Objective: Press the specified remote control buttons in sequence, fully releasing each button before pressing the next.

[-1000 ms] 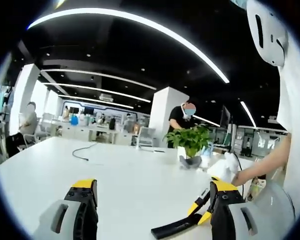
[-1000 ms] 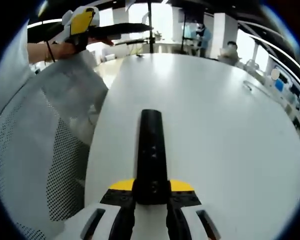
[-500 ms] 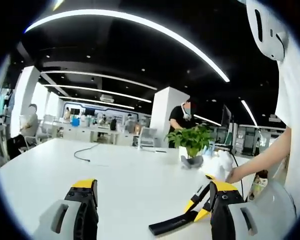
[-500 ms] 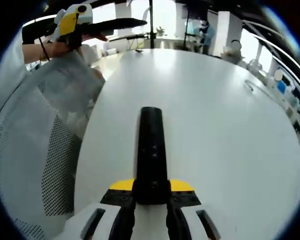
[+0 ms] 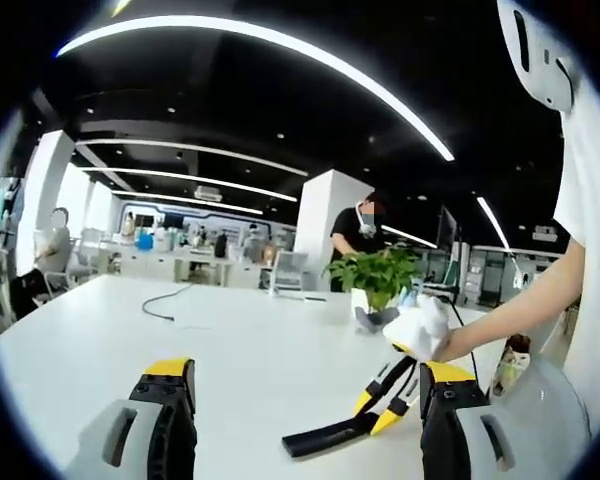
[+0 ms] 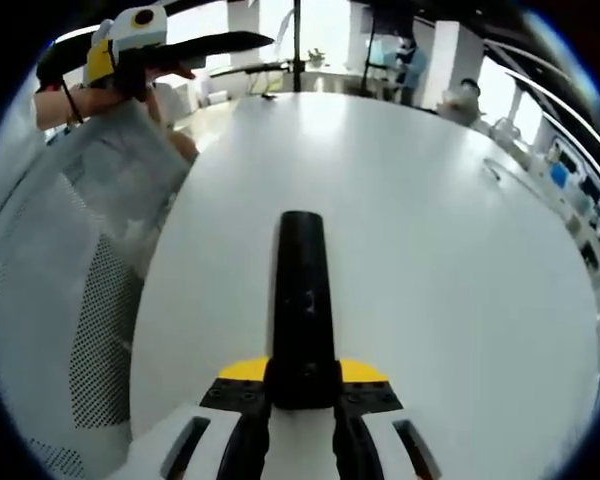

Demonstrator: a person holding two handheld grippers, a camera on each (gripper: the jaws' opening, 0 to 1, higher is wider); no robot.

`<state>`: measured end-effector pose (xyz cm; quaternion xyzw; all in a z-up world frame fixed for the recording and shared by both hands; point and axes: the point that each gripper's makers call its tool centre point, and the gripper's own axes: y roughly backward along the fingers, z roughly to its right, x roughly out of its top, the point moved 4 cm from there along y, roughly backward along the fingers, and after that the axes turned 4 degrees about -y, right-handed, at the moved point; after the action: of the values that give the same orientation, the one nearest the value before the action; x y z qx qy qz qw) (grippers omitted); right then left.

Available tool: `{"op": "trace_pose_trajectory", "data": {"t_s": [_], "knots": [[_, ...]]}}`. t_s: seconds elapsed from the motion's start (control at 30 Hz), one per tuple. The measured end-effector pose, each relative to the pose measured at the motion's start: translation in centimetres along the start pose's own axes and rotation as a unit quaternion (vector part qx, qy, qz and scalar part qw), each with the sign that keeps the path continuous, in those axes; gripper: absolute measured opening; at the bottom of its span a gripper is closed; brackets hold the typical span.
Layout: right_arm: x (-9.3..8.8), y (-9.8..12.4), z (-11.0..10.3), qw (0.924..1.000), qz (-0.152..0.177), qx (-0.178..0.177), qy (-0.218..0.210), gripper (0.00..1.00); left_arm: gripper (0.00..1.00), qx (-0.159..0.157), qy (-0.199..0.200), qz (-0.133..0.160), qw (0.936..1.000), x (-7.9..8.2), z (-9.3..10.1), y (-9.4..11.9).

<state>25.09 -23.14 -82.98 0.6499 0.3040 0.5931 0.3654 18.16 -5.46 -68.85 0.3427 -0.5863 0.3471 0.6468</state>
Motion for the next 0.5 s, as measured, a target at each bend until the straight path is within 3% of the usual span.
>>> {"op": "trace_pose_trajectory", "data": {"t_s": [0.2,0.5], "knots": [[0.3,-0.1,0.8,0.9998,-0.003,-0.014,-0.013,0.20,0.96,-0.007,0.005,0.009,0.9999,0.3,0.2,0.3],[0.4,-0.1,1.7,0.9999,-0.013,-0.006,-0.003,0.20,0.96,-0.010,0.007,0.007,0.9999,0.3,0.2,0.4]]}}
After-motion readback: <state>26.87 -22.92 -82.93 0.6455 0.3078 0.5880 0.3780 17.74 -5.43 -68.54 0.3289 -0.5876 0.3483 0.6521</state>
